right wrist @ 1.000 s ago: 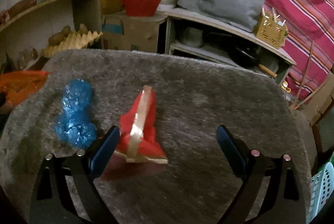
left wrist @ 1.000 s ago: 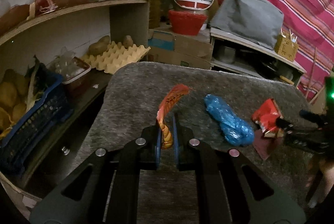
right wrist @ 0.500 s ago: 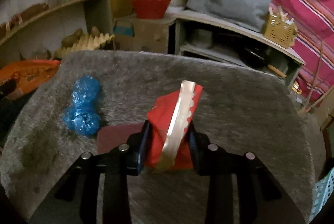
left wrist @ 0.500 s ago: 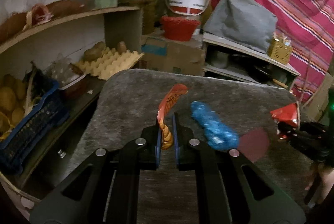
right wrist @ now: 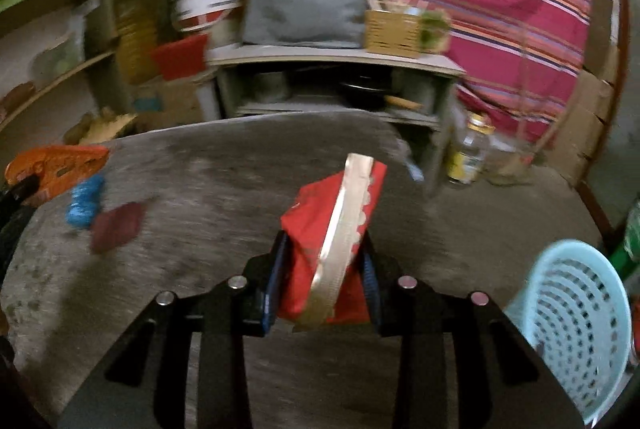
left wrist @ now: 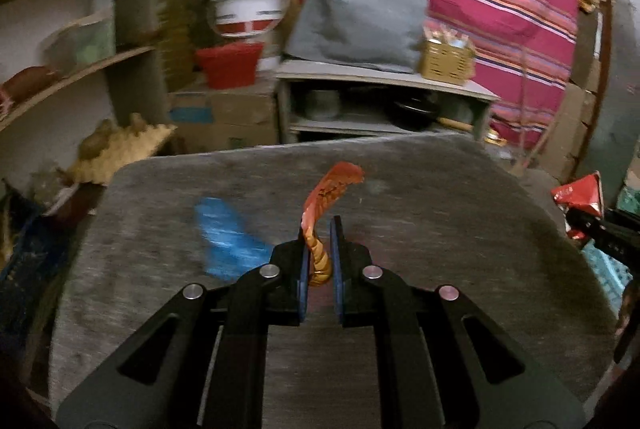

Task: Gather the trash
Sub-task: 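Carry the orange strip and red wrapper over the blue basket, then open both tools to drop the strip and wrapper into the basket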

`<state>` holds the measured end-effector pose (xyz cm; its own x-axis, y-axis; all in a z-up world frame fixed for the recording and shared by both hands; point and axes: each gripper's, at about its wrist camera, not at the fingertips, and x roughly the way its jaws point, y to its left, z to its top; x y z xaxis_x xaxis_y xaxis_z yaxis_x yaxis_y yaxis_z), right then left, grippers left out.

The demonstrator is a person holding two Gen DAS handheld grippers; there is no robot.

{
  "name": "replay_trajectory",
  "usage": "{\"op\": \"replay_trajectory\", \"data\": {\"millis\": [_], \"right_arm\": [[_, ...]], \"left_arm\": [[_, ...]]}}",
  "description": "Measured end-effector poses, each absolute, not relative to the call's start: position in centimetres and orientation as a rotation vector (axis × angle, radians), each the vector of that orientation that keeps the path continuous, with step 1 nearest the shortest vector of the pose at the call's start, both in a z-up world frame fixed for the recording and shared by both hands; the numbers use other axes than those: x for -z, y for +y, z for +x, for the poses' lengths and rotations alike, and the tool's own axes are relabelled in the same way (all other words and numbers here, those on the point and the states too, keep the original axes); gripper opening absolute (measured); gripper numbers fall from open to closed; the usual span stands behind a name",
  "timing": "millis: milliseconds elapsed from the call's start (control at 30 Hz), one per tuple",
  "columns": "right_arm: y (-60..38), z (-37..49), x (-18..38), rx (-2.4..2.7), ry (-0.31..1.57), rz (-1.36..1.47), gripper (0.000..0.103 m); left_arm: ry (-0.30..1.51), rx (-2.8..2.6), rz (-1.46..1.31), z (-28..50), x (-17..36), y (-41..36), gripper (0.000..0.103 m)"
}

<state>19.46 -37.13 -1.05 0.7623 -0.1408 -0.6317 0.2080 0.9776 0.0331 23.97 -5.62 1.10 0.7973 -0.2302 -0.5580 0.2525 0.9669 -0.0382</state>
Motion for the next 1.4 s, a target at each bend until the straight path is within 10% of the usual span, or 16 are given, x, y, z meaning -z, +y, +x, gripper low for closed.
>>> {"op": "replay_trajectory", "data": {"millis": [1400], "right_arm": [[-63.8, 5.1, 2.7, 0.551, 0.646, 0.345, 0.035]], "left_arm": [[0.653, 0.828, 0.281, 11.8, 3.7, -46.6, 0.01]]}}
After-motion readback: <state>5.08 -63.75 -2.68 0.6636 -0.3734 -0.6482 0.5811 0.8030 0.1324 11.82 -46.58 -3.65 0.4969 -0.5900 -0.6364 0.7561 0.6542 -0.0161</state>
